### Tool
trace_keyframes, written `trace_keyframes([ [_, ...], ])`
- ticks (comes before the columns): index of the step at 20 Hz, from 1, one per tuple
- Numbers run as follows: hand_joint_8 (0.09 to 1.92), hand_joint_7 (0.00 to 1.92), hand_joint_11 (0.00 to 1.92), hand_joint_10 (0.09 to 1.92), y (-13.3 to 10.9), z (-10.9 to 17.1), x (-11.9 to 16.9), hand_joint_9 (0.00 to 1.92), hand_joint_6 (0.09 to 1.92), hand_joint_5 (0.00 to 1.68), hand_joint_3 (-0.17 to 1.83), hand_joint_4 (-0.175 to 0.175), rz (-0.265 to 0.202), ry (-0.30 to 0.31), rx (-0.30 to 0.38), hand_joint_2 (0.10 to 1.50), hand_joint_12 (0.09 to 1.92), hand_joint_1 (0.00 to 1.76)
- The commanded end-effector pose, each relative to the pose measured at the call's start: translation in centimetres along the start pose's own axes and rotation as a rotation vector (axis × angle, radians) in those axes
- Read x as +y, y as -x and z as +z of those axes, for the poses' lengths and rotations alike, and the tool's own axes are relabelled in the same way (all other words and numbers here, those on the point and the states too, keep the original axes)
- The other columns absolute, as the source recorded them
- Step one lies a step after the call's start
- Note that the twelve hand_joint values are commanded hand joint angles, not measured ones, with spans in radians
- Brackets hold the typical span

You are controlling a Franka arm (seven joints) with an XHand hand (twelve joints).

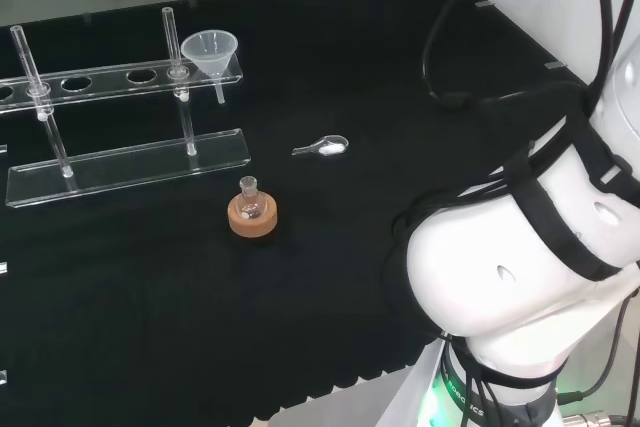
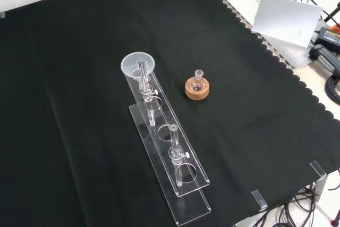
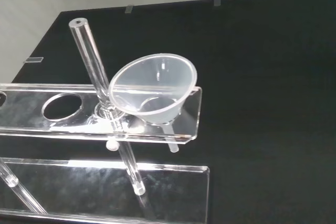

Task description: Pick up the funnel from the transparent funnel stand.

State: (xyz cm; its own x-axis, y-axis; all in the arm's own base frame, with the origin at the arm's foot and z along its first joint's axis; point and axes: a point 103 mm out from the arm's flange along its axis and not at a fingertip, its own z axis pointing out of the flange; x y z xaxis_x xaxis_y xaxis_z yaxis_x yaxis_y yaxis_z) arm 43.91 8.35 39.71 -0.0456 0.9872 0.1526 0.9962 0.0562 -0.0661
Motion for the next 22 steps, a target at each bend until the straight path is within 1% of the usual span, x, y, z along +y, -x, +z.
trace_keyframes([
  [1,0.09,0.0,0.0,0.09,-2.0,3.6,1.9,0.0,0.09,0.0,0.06,0.001,-0.023,-0.022,-0.011,0.63,0.09,0.16],
  [7,0.09,0.0,0.0,0.09,-2.8,6.2,3.3,0.0,0.09,0.0,0.06,0.001,-0.031,-0.041,-0.014,0.64,0.09,0.2],
  [9,0.09,0.0,0.0,0.09,-3.0,6.9,3.9,0.0,0.09,0.0,0.06,0.0,-0.031,-0.059,-0.006,0.65,0.09,0.2],
  [12,0.09,0.0,0.0,0.09,-3.5,7.8,4.7,0.0,0.09,0.0,0.06,0.0,-0.041,-0.08,-0.019,0.64,0.09,0.21],
  [16,0.09,0.0,0.01,0.09,-4.2,8.7,6.2,0.0,0.09,0.0,0.05,-0.001,-0.064,-0.113,-0.051,0.63,0.09,0.24],
  [19,0.09,0.0,0.02,0.09,-4.6,9.1,7.6,0.0,0.09,0.0,0.05,-0.001,-0.098,-0.16,-0.09,0.63,0.09,0.26],
  [21,0.09,0.0,0.03,0.09,-4.5,9.3,8.4,0.0,0.09,0.0,0.04,-0.002,-0.106,-0.167,-0.105,0.63,0.09,0.27],
  [22,0.09,0.0,0.04,0.09,-4.4,9.4,8.7,0.0,0.09,0.0,0.04,-0.002,-0.103,-0.163,-0.11,0.63,0.09,0.28],
])
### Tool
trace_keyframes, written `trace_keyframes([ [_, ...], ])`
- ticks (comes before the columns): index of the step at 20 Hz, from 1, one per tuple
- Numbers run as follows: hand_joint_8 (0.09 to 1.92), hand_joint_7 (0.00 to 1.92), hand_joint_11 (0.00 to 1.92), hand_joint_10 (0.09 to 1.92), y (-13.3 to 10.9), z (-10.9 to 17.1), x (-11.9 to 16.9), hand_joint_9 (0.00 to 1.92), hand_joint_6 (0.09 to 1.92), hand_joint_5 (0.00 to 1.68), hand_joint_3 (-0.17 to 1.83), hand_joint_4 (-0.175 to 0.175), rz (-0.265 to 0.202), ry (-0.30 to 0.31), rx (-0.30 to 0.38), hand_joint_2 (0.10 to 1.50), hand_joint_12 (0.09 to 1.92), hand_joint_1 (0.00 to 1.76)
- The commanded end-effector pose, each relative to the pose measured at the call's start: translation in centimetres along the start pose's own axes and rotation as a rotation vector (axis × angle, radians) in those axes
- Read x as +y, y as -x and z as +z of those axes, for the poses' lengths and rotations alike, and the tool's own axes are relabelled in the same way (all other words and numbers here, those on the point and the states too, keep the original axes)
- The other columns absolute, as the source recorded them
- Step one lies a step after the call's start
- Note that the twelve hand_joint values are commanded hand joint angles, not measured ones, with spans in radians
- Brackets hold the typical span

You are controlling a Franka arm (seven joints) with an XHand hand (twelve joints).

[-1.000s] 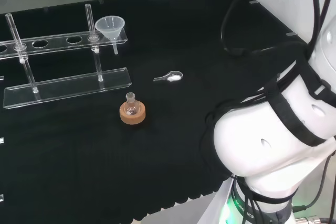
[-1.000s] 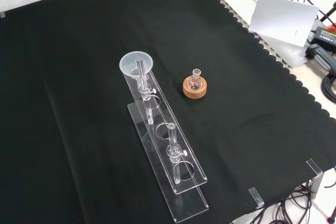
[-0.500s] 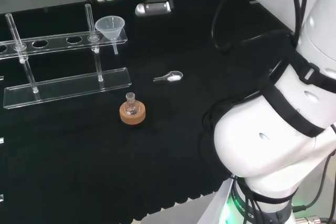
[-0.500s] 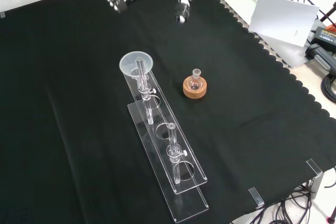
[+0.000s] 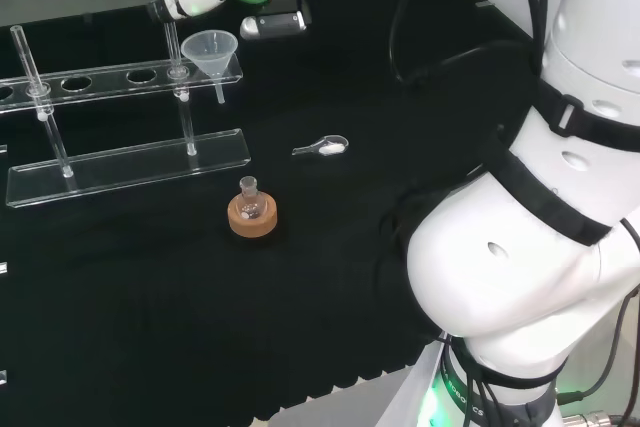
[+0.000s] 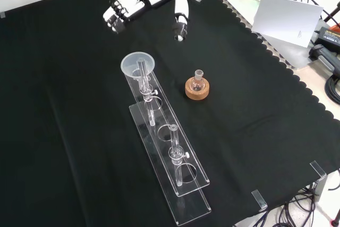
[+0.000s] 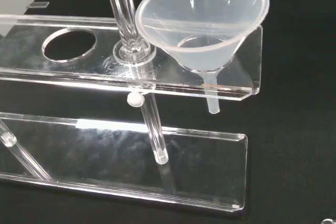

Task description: Pick up the funnel from the transparent funnel stand.

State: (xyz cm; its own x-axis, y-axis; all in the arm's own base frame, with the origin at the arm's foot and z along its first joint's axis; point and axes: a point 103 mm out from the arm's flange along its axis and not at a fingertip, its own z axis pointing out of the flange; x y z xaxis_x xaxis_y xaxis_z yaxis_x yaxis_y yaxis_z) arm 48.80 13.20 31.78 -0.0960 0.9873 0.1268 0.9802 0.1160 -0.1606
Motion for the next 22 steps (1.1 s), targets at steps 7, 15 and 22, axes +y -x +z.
trace_keyframes([
  [7,0.09,0.0,0.0,0.09,0.4,2.7,5.1,0.0,0.09,0.0,-0.01,-0.007,-0.047,-0.128,-0.099,0.66,0.5,0.32],
  [15,0.09,0.0,0.0,0.09,1.3,4.9,5.7,0.0,0.09,0.0,0.0,-0.01,-0.035,-0.197,-0.121,0.66,0.58,0.33],
  [22,0.09,0.0,0.0,0.09,0.8,6.4,5.4,0.0,0.09,0.0,0.0,-0.011,-0.041,-0.235,-0.147,0.66,0.63,0.34],
])
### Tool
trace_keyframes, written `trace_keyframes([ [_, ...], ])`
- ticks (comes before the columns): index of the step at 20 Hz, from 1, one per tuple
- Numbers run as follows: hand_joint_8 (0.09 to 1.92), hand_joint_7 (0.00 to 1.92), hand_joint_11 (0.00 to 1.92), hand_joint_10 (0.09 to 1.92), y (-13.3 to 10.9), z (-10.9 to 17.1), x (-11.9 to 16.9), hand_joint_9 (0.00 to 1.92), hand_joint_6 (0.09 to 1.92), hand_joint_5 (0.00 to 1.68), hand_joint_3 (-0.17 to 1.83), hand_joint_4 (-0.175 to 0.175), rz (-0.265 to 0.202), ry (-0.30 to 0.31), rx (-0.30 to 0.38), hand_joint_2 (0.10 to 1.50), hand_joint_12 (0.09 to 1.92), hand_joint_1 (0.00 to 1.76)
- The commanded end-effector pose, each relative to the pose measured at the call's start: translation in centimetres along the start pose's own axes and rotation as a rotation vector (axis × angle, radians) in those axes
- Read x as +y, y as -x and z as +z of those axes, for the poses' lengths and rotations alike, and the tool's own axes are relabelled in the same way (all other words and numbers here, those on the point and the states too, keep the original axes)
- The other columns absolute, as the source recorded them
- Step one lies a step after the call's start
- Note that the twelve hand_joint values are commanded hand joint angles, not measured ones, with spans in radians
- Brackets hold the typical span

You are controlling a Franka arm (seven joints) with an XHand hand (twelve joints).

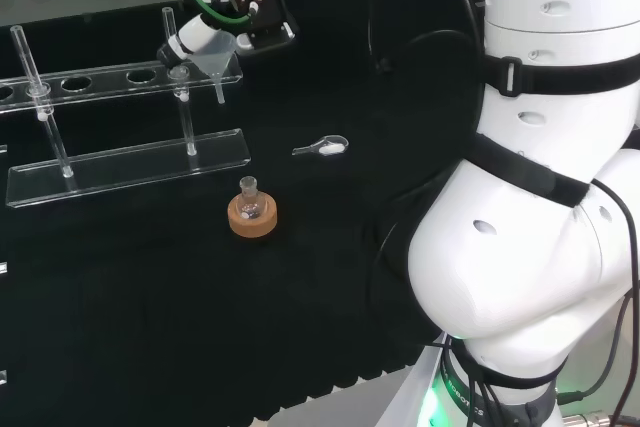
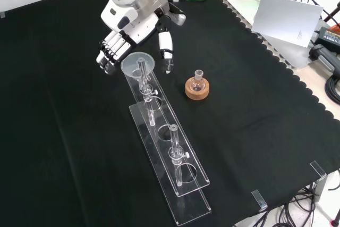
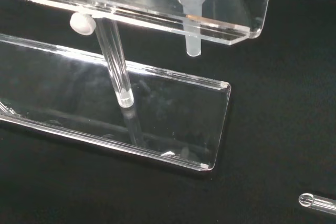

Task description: Pick up the funnel from the transparent funnel stand.

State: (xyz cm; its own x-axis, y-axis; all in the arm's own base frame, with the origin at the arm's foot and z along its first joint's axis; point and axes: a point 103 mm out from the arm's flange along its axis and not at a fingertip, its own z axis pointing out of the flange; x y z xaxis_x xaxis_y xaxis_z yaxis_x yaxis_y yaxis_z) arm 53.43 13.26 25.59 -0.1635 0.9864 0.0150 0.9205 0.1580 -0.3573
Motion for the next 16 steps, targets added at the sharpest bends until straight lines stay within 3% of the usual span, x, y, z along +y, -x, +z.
trace_keyframes([
  [1,0.09,0.0,0.0,0.09,-0.57,1.19,0.05,0.0,0.09,0.0,0.0,-0.011,-0.004,-0.03,-0.025,0.66,0.64,0.34],
  [9,0.09,0.0,0.0,0.09,-0.31,1.86,-0.05,0.0,0.09,0.0,0.01,-0.015,0.004,-0.032,-0.051,0.69,0.71,0.38],
  [16,0.09,0.0,0.0,0.09,-0.17,1.73,0.36,0.0,0.09,0.0,0.02,-0.016,0.019,-0.014,-0.13,0.73,0.85,0.49],
])
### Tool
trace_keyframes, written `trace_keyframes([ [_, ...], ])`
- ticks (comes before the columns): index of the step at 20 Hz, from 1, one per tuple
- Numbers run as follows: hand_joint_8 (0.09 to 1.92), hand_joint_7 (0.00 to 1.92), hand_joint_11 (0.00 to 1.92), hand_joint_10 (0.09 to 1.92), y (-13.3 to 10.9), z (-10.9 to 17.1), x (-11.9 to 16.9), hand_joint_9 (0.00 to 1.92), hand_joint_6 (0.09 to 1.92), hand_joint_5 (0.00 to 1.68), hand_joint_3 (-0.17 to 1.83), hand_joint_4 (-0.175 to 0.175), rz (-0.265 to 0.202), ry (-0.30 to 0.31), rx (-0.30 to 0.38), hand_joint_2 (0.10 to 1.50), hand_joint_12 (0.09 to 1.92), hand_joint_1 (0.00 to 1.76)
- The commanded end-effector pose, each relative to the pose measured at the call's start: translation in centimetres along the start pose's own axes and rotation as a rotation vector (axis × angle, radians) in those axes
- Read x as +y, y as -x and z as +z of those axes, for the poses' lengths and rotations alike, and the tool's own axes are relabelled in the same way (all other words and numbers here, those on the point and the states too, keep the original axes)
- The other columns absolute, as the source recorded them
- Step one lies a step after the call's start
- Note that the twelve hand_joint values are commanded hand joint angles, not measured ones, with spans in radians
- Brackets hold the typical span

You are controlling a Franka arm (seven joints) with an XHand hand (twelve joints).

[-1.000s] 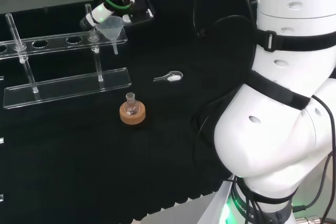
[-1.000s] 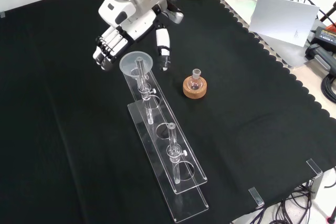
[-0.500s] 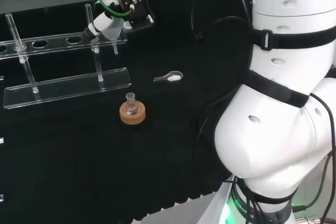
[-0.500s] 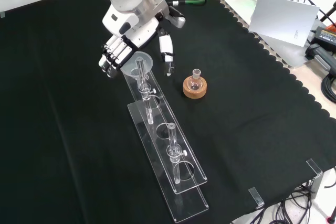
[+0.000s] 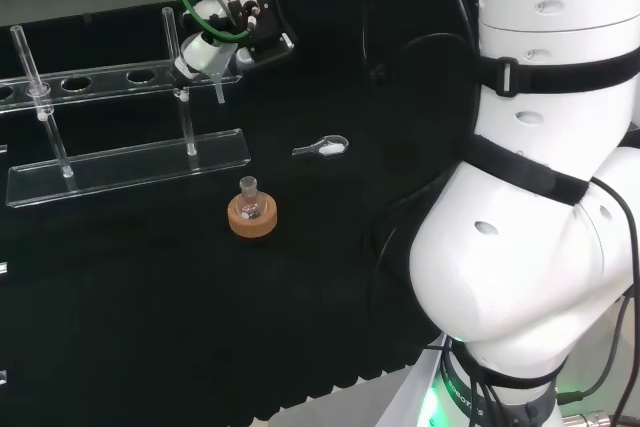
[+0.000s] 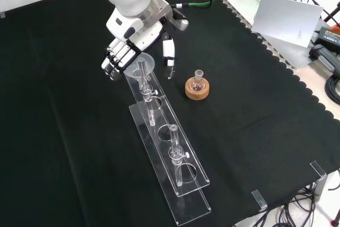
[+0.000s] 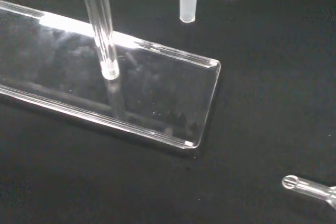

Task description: Pick up the funnel from the transparent funnel stand.

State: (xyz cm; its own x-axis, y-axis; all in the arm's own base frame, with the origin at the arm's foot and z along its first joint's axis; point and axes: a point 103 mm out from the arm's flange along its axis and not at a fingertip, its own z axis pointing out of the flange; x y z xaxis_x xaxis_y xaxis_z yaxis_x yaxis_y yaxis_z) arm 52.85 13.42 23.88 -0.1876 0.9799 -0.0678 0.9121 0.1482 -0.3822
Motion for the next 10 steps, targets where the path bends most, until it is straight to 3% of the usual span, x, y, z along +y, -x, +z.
trace_keyframes([
  [1,0.09,0.01,0.0,0.09,0.14,-0.07,0.43,0.01,0.09,0.0,0.02,-0.015,0.018,-0.008,-0.049,0.74,0.89,0.51],
  [2,0.09,0.02,0.0,0.09,0.21,-0.06,0.56,0.04,0.09,0.0,0.02,-0.011,0.022,-0.032,-0.045,0.74,0.93,0.52],
  [6,0.09,0.1,0.0,0.09,0.5,-0.41,0.85,0.11,0.09,0.0,0.03,0.005,0.029,-0.007,-0.051,0.75,1.03,0.52],
  [10,0.22,0.15,0.0,0.55,0.94,-0.77,0.98,0.06,0.09,0.04,0.03,0.018,0.04,0.005,-0.038,0.77,1.21,0.51],
])
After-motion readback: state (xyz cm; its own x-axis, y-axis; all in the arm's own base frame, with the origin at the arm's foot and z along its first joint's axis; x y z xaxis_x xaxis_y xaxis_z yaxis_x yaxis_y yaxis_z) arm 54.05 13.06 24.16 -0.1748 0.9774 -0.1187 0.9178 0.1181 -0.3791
